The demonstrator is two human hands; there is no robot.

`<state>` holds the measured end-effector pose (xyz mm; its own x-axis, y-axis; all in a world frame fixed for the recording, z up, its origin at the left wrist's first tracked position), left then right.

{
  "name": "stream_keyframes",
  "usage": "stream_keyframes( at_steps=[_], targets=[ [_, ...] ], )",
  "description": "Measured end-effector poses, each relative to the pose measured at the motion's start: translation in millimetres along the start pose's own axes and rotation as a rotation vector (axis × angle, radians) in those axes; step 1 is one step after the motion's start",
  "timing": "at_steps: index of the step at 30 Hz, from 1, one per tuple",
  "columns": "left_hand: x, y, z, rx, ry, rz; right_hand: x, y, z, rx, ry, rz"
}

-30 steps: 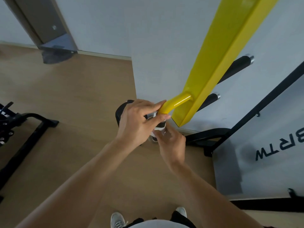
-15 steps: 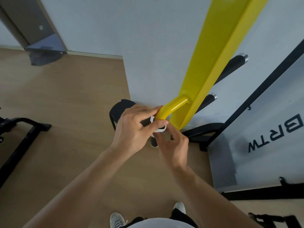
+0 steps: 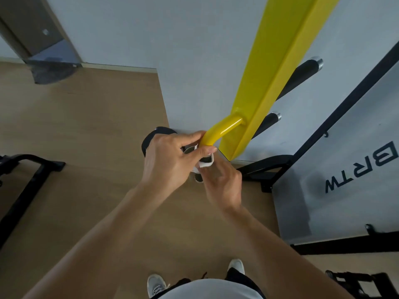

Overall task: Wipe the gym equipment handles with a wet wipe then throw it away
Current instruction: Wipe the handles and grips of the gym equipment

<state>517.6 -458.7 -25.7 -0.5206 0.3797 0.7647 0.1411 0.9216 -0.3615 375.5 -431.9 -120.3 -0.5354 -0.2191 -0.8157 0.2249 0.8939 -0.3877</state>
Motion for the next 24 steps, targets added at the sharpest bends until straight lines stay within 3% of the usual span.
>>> stream_keyframes(
  at_steps=[2, 4, 6, 9, 11, 16, 19, 24],
  targets=[
    [-4.0, -4.7, -3.3, 0.004, -0.050, -0.025, 35.4, 7.0, 26.1, -0.158, 0.195, 0.079],
    [-7.5, -9.2, -6.6, -0.008, -0.072, -0.045, 56.8, 11.9, 40.1, -0.248, 0.193, 0.185],
    [-12.8, -14.5, -8.5, -0.037, -0.057, -0.091, 41.1, -0.1, 36.5, -0.196, 0.065, 0.184],
    [-21.7, -21.3, -10.4, -0.071, -0.025, -0.154, -10.8, -25.2, 20.6, -0.035, -0.054, -0.019],
    [-24.2, -24.6, -12.1, -0.058, -0.011, -0.146, -16.7, -31.3, 23.2, 0.018, -0.057, -0.055],
    [-27.9, -24.5, -10.0, -0.038, -0.019, -0.134, 44.5, -6.8, 62.3, -0.158, 0.162, 0.126],
    [-27.3, -23.1, -9.4, -0.053, -0.037, -0.140, 32.4, -14.0, 57.6, -0.033, 0.016, 0.133],
    [-25.4, -22.7, -9.4, -0.072, -0.063, -0.142, -8.4, -29.2, 24.5, 0.233, -0.116, -0.060]
  ],
)
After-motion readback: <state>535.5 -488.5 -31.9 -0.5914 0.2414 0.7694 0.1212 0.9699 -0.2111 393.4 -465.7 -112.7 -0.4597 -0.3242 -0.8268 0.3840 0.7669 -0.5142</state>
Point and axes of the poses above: each hand's wrist, its own y-axis away from the middle knuckle, its own z-axis out of the palm, x = y × z, the point moved 9 cm from there along -y, towards the middle knuckle, and after that the axes turned 1 degree about y, right-handed, at the moved point
